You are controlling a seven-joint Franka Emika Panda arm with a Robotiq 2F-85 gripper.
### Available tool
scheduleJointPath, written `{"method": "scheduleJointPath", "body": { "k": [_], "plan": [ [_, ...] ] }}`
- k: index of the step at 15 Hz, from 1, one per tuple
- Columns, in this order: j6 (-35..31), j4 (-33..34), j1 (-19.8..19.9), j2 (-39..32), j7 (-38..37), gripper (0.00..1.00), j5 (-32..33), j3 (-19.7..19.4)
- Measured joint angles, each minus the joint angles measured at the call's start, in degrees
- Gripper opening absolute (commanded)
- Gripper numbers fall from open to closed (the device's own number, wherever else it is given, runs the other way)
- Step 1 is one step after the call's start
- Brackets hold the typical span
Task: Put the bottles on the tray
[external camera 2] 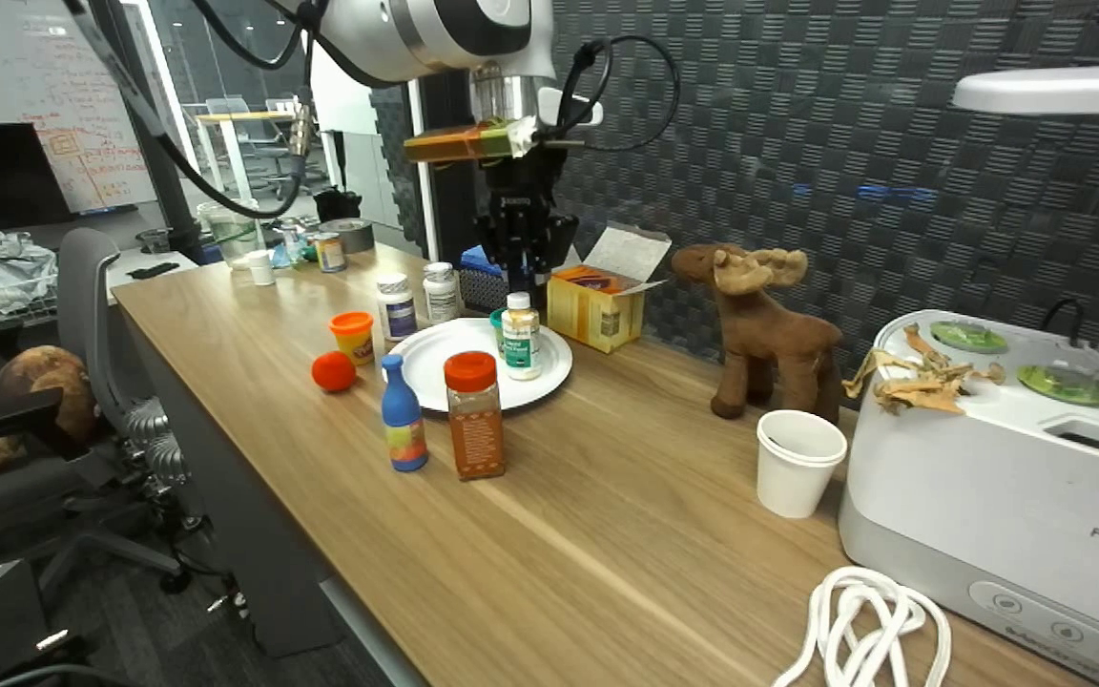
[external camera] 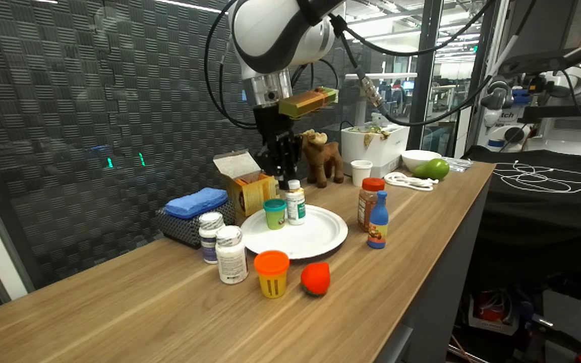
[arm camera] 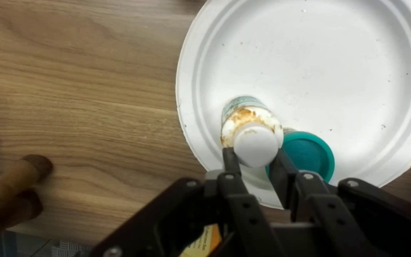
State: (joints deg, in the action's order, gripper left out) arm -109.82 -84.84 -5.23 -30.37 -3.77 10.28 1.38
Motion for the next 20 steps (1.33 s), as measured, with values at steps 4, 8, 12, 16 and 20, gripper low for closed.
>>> {"method": "scheduleJointPath", "body": {
  "k": [4,8,12,16,20],
  "plan": [
    [-0.03,-0.03,0.15,0.00,0.06,0.14,0.01,-0.11],
    [-0.15,-0.04,0.69,0.00,0.09,0.67,-0.04,-0.14],
    [-1.54,-0.03,1.10,1.00,0.05,0.98,-0.04,-0.66],
    [-2.02,-0.03,1.18,3.51,0.17,1.00,-0.04,-0.63],
    [-0.29,0.49,0.25,4.44,1.82,1.00,-0.65,1.28]
  ]
}}
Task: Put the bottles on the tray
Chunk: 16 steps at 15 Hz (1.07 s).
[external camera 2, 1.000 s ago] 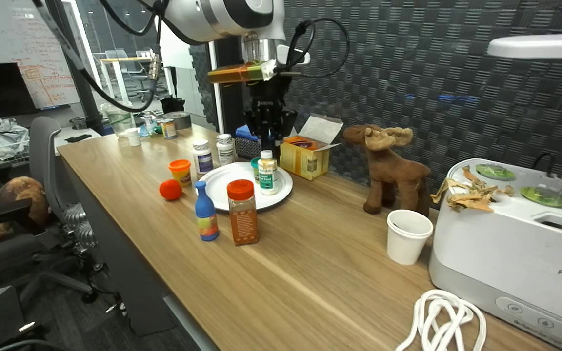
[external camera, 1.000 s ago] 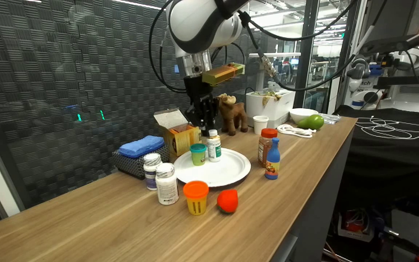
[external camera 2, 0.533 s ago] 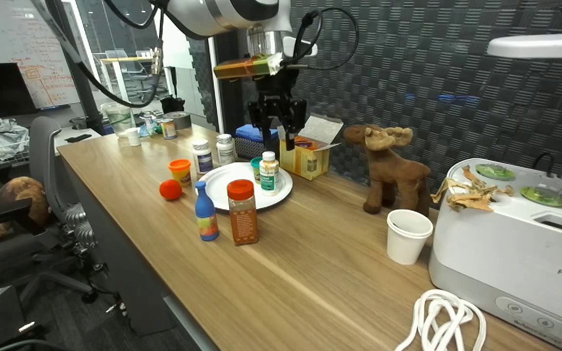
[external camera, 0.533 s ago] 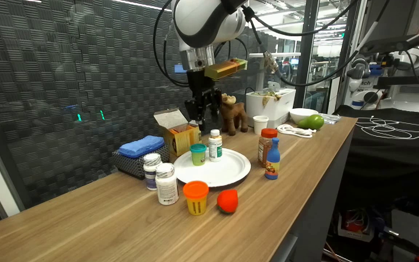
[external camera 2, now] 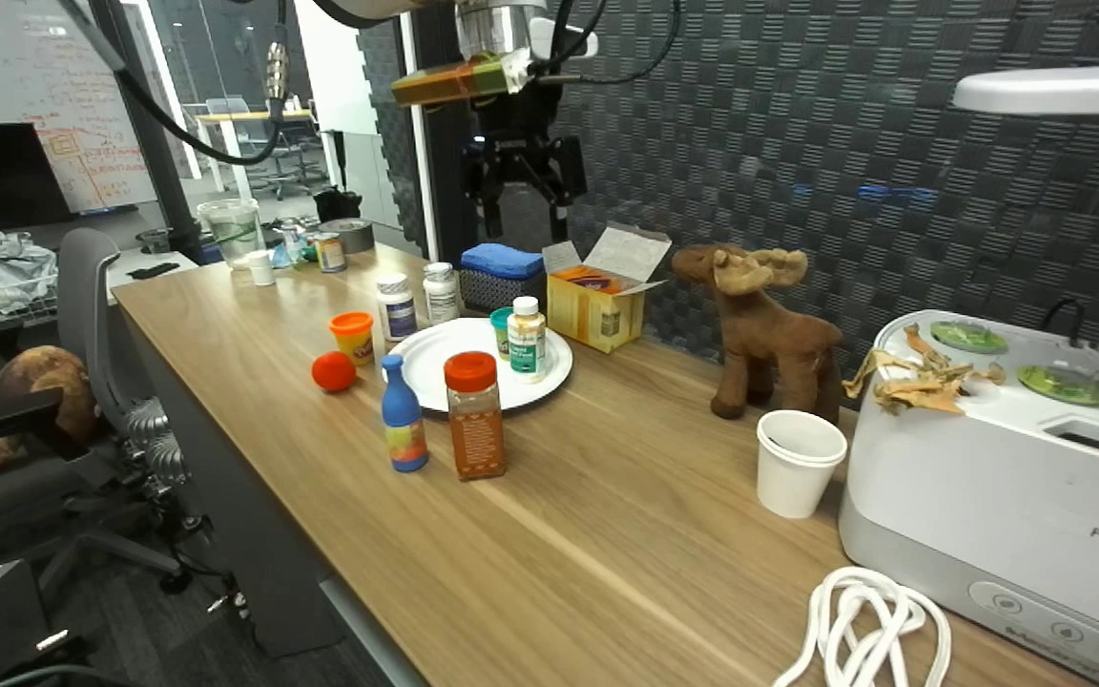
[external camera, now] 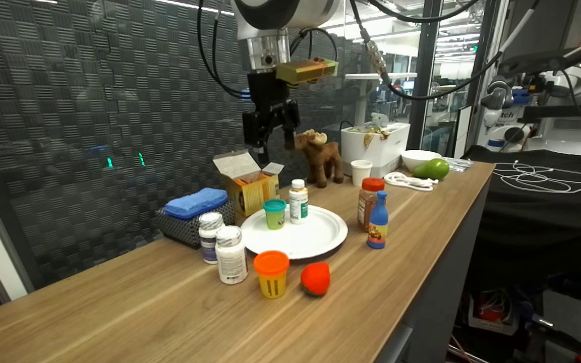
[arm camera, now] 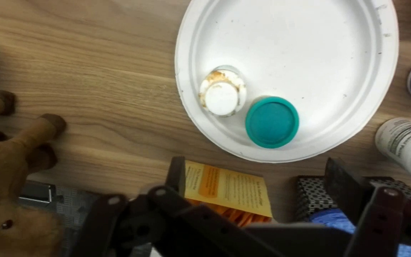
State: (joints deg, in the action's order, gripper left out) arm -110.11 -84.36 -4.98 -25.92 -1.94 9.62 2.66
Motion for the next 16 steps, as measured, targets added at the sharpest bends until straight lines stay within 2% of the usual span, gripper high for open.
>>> {"method": "scheduleJointPath", "body": {
  "k": [6,16],
  "plan": [
    [-0.97,0.00,-2.98,-1.23,0.41,1.00,-2.27,3.06],
    [-3.91,2.89,-6.16,-6.87,1.10,1.00,-3.83,4.92]
  ]
}}
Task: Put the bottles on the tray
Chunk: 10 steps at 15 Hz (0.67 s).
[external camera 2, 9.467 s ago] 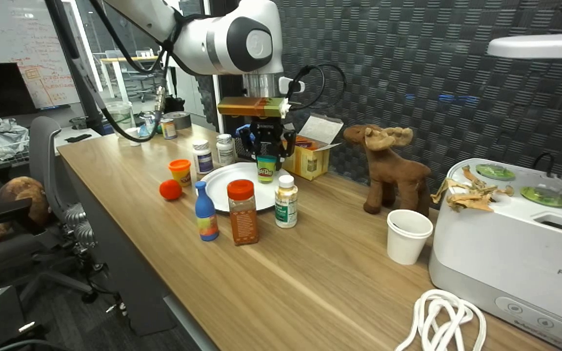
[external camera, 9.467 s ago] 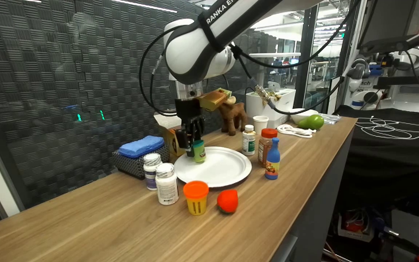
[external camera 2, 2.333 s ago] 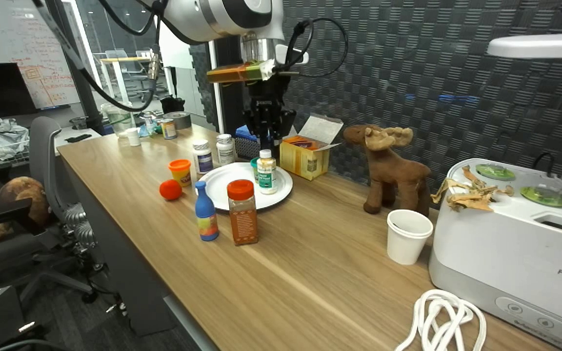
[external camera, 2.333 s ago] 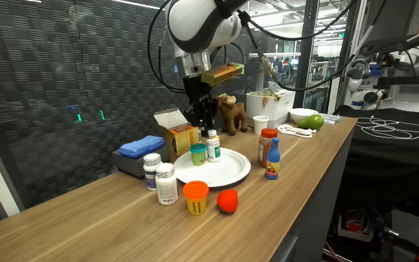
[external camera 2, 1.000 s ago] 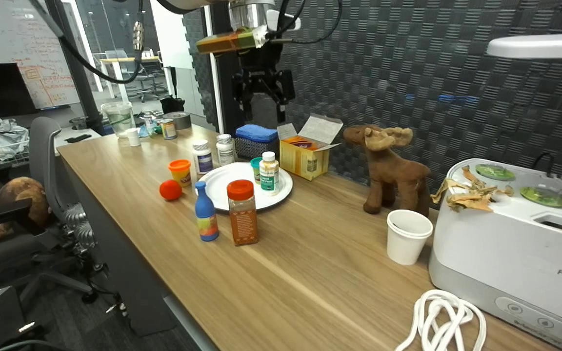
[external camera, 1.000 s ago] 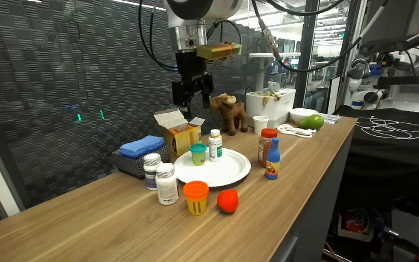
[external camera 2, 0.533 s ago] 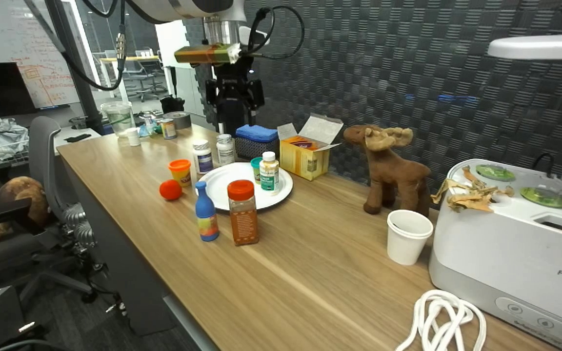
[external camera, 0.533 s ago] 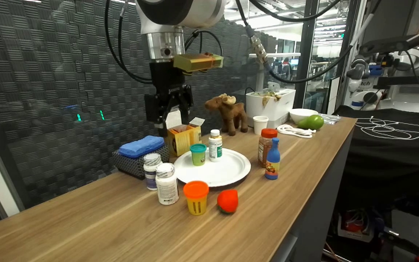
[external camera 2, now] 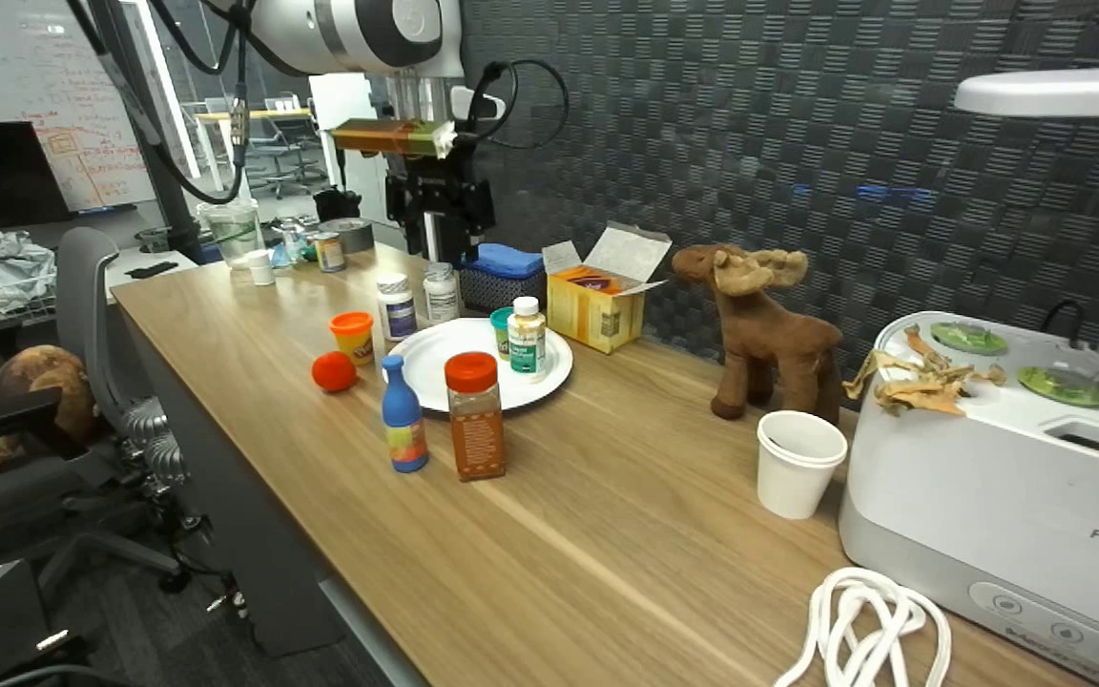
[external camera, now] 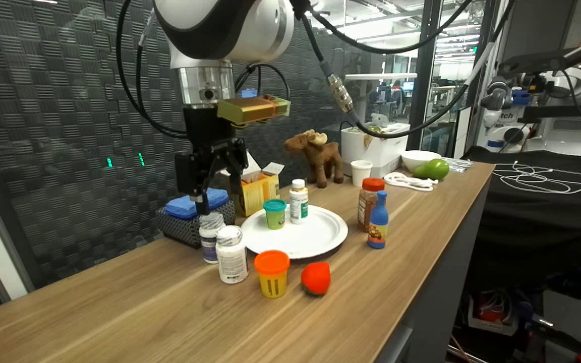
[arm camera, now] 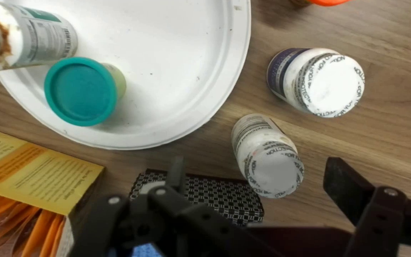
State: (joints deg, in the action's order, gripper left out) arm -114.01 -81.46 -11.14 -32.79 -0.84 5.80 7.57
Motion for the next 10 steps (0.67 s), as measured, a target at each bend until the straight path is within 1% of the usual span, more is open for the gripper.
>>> {"method": "scheduleJointPath", "body": {
  "k": [10],
  "plan": [
    [0.04,3.12,-0.11,-3.56,2.22,1.00,-2.03,0.01]
  ]
}}
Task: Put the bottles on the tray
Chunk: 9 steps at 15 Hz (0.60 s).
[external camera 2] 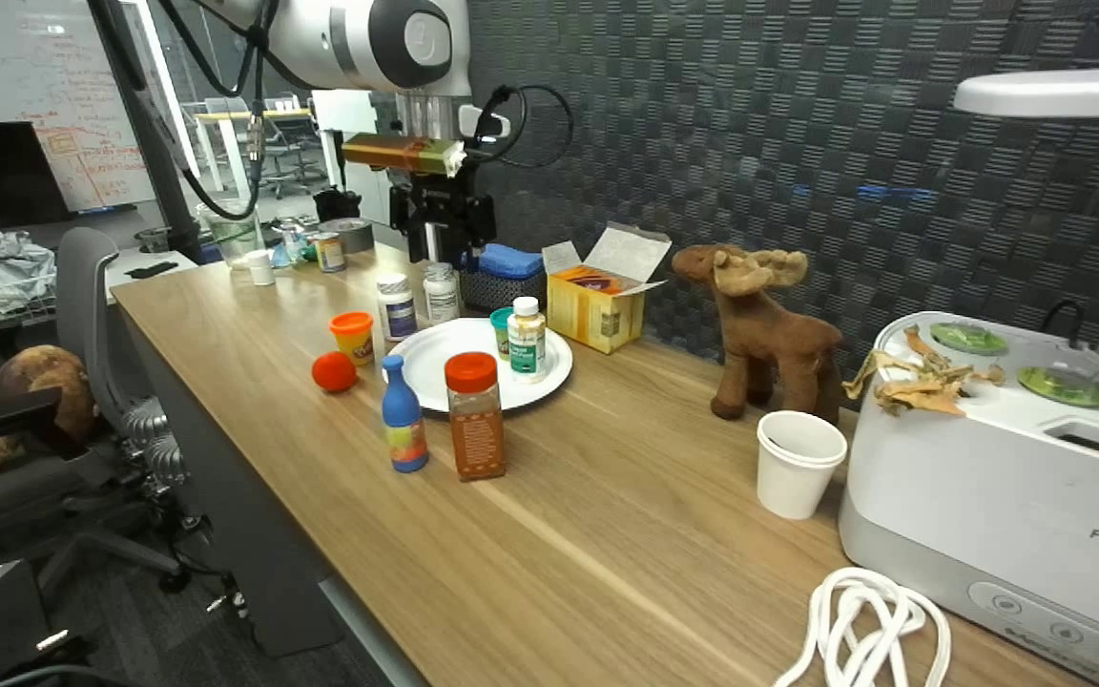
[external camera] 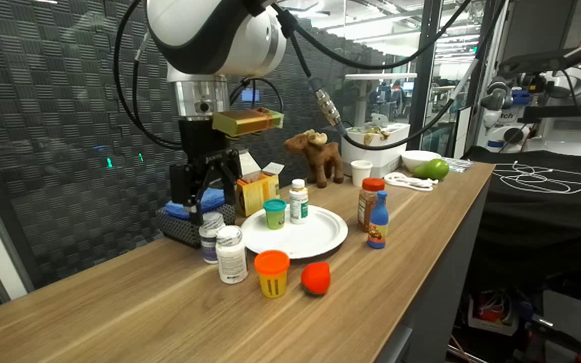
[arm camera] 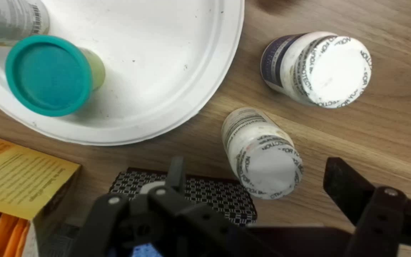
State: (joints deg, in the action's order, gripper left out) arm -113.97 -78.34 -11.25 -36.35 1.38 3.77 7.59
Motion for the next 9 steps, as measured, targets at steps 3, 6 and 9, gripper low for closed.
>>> {"method": "scheduleJointPath", "body": {
  "k": [3,6,9],
  "plan": [
    [-0.10,0.37,0.00,-1.05,0.05,0.73,-0.08,0.00],
    [-0.42,0.67,0.04,-1.18,-0.04,0.49,-0.08,-0.10],
    [-1.04,1.14,0.06,-1.12,-0.07,0.27,-0.08,-0.19]
  ]
}}
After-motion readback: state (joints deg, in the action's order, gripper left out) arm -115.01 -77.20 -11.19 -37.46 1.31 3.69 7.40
